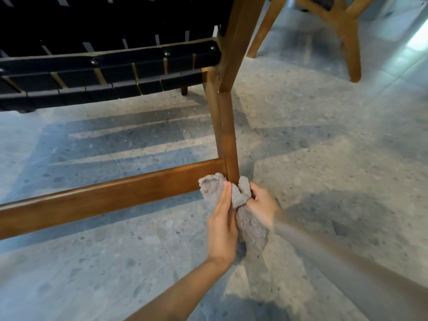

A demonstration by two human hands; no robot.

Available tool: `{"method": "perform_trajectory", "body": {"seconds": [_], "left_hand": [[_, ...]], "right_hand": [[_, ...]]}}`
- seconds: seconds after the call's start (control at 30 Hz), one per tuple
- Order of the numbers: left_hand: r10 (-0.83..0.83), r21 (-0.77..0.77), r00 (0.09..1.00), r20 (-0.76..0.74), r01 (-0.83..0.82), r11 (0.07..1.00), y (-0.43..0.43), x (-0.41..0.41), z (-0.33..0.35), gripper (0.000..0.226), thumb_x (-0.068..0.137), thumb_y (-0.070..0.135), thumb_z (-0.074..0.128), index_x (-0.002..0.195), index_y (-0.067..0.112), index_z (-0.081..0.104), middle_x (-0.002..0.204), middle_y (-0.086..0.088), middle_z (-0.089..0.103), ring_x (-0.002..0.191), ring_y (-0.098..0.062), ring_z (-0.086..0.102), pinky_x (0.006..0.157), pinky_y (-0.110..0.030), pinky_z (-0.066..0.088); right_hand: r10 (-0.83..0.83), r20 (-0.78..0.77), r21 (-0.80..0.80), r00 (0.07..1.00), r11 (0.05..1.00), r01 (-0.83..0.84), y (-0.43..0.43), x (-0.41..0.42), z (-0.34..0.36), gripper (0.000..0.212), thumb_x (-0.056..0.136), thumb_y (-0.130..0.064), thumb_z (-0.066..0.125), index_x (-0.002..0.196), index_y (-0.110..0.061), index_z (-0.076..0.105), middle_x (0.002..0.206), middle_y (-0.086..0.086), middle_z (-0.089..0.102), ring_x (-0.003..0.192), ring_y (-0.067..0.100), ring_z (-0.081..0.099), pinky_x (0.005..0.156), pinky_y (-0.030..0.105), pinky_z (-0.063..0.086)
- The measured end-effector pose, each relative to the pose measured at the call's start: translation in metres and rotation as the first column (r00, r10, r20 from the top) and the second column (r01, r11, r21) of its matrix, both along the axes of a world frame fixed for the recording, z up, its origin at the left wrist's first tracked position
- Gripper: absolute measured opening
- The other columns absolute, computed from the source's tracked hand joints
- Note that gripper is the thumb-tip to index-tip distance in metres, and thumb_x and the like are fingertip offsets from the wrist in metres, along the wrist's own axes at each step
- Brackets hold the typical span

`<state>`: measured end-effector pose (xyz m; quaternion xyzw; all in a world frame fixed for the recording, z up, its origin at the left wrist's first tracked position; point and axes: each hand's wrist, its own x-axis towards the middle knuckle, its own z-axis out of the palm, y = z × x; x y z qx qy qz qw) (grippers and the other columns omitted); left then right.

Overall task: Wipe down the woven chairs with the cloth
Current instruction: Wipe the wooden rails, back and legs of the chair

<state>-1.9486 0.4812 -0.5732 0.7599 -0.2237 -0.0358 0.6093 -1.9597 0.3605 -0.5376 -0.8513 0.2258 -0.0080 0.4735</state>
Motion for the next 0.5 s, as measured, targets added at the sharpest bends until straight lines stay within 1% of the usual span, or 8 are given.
{"method": "perform_trajectory", "body": {"seconds": [0.07, 0.1, 0.13, 0.17, 0.23, 0.3, 0.4, 0.5], "left_hand": [[0.096, -0.055, 0.992, -0.082, -0.100, 0.993, -0.003, -0.005, 0.001, 0.053, 0.093, -0.003, 0.052, 0.138, 0.022, 0.042, 0.141, 0.011, 0.044, 0.130, 0.009, 0.037, 0.110, -0.019, 0.031], [0.138, -0.091, 0.979, -0.153, -0.153, 0.984, -0.006, -0.006, 0.004, 0.048, 0.093, 0.001, 0.054, 0.136, 0.021, 0.047, 0.137, 0.010, 0.051, 0.126, 0.006, 0.044, 0.107, -0.019, 0.036], [0.188, -0.113, 0.955, -0.229, -0.218, 0.969, -0.010, -0.007, 0.006, 0.044, 0.093, 0.004, 0.056, 0.133, 0.019, 0.052, 0.131, 0.007, 0.057, 0.120, 0.001, 0.052, 0.103, -0.020, 0.041], [0.239, -0.111, 0.924, -0.298, -0.283, 0.953, -0.012, -0.008, 0.007, 0.041, 0.092, 0.008, 0.058, 0.132, 0.018, 0.055, 0.125, 0.004, 0.062, 0.114, -0.003, 0.058, 0.098, -0.020, 0.045], [0.274, -0.062, 0.860, -0.430, -0.332, 0.941, -0.016, -0.004, 0.010, 0.040, 0.092, 0.015, 0.059, 0.132, 0.011, 0.054, 0.123, -0.003, 0.064, 0.112, -0.010, 0.060, 0.098, -0.026, 0.047], [0.223, -0.031, 0.823, -0.522, -0.280, 0.959, -0.017, 0.006, 0.011, 0.038, 0.093, 0.020, 0.058, 0.127, 0.003, 0.055, 0.120, -0.008, 0.064, 0.112, -0.015, 0.059, 0.100, -0.035, 0.045], [0.146, -0.088, 0.826, -0.545, -0.229, 0.969, -0.019, 0.021, 0.017, 0.020, 0.097, 0.017, 0.051, 0.106, 0.003, 0.060, 0.100, -0.007, 0.067, 0.088, -0.010, 0.059, 0.084, -0.030, 0.047], [0.114, -0.081, 0.788, -0.605, -0.203, 0.976, -0.028, 0.027, 0.019, 0.023, 0.099, 0.018, 0.045, 0.115, 0.005, 0.056, 0.107, -0.009, 0.063, 0.091, -0.011, 0.053, 0.083, -0.026, 0.042]], "right_hand": [[-0.036, 0.041, 0.009, 0.999, 0.999, 0.035, 0.000, -0.003, -0.001, 0.038, 0.094, -0.003, 0.049, 0.119, -0.030, 0.060, 0.108, -0.002, 0.070, 0.094, 0.011, 0.065, 0.078, 0.010, 0.049], [-0.063, 0.091, 0.033, 0.994, 0.998, 0.060, 0.002, -0.003, -0.001, 0.039, 0.094, -0.003, 0.049, 0.122, -0.029, 0.059, 0.112, -0.003, 0.068, 0.102, 0.013, 0.064, 0.090, 0.019, 0.049], [-0.089, 0.152, 0.068, 0.984, 0.995, 0.080, 0.005, -0.002, 0.000, 0.044, 0.095, -0.002, 0.048, 0.126, -0.032, 0.056, 0.118, -0.008, 0.065, 0.110, 0.008, 0.061, 0.098, 0.024, 0.047], [-0.110, 0.208, 0.097, 0.972, 0.991, 0.092, 0.009, 0.001, 0.002, 0.048, 0.097, -0.002, 0.045, 0.131, -0.036, 0.050, 0.122, -0.019, 0.059, 0.114, -0.002, 0.056, 0.101, 0.021, 0.043], [-0.106, 0.275, 0.100, 0.955, 0.992, 0.082, 0.014, 0.009, 0.007, 0.051, 0.100, -0.007, 0.040, 0.140, -0.040, 0.039, 0.118, -0.041, 0.045, 0.108, -0.019, 0.049, 0.094, 0.006, 0.038], [-0.092, 0.273, 0.101, 0.958, 0.993, 0.067, 0.014, 0.023, 0.010, 0.050, 0.103, -0.012, 0.036, 0.146, -0.037, 0.031, 0.113, -0.044, 0.039, 0.096, -0.029, 0.047, 0.082, -0.003, 0.036], [-0.078, 0.214, 0.165, 0.974, 0.985, 0.042, 0.010, 0.037, 0.012, 0.050, 0.103, -0.017, 0.033, 0.148, -0.038, 0.025, 0.109, -0.029, 0.048, 0.083, -0.029, 0.048, 0.083, 0.006, 0.036], [-0.063, 0.166, 0.234, 0.984, 0.972, 0.023, 0.003, 0.042, 0.009, 0.050, 0.101, -0.021, 0.032, 0.146, -0.042, 0.026, 0.097, -0.029, 0.052, 0.085, -0.023, 0.052, 0.084, 0.014, 0.039]]}}
